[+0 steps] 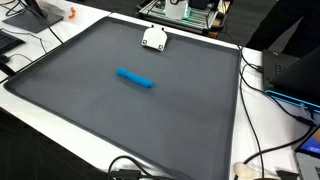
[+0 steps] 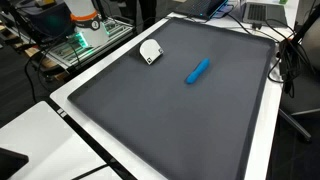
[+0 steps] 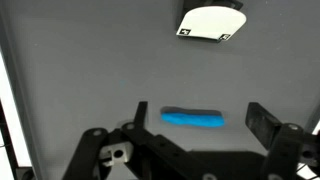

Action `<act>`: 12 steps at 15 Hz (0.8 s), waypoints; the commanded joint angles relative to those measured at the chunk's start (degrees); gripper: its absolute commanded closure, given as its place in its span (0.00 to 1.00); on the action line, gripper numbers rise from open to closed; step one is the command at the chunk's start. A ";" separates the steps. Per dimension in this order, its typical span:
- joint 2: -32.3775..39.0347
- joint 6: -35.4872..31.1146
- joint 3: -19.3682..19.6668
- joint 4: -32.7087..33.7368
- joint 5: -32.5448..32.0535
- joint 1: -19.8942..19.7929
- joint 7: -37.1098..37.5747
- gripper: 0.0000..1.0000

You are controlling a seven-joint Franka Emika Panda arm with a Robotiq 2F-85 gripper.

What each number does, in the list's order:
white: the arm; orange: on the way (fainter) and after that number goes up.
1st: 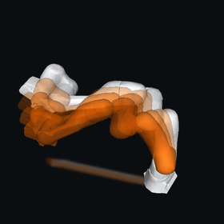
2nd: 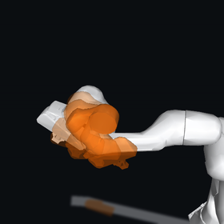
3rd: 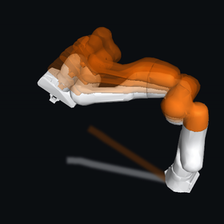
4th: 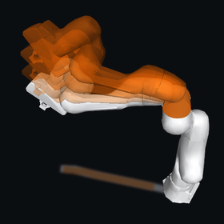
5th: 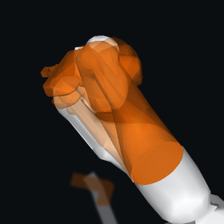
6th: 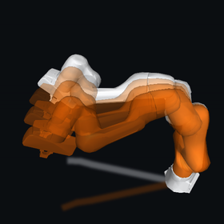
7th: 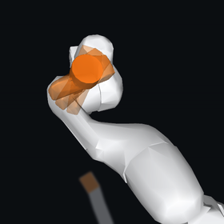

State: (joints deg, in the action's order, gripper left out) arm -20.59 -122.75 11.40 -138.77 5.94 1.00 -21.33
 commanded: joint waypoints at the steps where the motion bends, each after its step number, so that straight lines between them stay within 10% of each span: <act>1: 0.07 0.16 -0.86 0.10 0.35 -0.91 -0.25 0.00; 12: 1.37 3.39 -3.05 -4.68 10.39 -0.96 11.17 0.00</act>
State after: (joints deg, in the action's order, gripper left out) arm -19.42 -119.69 9.94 -140.35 13.29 1.00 -15.97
